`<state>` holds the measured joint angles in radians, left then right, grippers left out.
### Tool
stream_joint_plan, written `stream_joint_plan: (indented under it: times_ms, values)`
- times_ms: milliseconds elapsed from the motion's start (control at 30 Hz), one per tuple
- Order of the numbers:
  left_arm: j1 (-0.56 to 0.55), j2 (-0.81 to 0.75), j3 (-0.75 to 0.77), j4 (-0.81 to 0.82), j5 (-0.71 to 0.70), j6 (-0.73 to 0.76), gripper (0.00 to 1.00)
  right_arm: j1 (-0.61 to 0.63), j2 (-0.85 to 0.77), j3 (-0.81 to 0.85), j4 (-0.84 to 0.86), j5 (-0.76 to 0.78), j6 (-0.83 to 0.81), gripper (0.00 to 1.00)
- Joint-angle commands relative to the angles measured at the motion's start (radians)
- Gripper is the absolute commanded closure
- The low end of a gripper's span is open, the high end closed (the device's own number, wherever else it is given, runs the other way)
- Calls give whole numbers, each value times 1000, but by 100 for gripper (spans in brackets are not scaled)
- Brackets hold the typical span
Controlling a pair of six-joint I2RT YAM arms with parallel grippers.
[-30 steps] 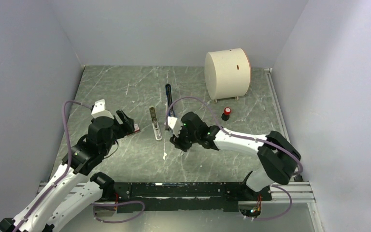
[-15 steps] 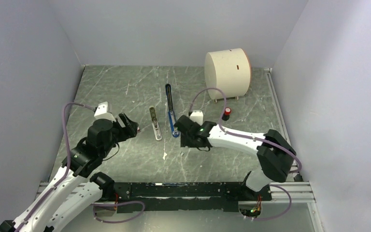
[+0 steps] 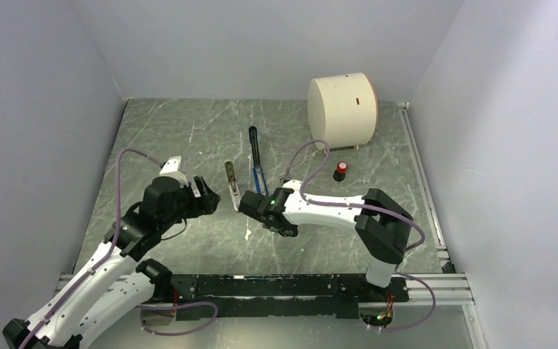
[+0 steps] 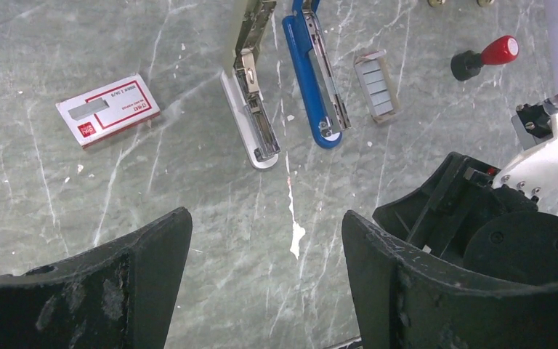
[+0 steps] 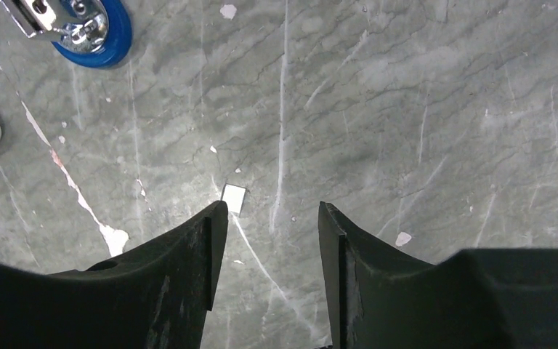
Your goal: Load the staples into the stapler
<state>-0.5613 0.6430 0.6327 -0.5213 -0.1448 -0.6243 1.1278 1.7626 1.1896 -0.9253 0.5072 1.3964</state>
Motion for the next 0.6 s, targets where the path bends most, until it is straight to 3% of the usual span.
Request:
stream_joint_plan:
  times_ms: [0,200,433,567]
  values:
    - [3,-23,10,-6,-16,-8,20,3,27,14,11,48,99,49]
    - [3,-67,5,-20,-65,-30,20,-13,35,-16,104,11,72,54]
    - [3,-66,0,-16,-65,-31,20,-41,34,-51,172,-38,48,54]
    - [3,-70,2,-23,-77,-35,20,-46,49,-53,169,-54,52,62]
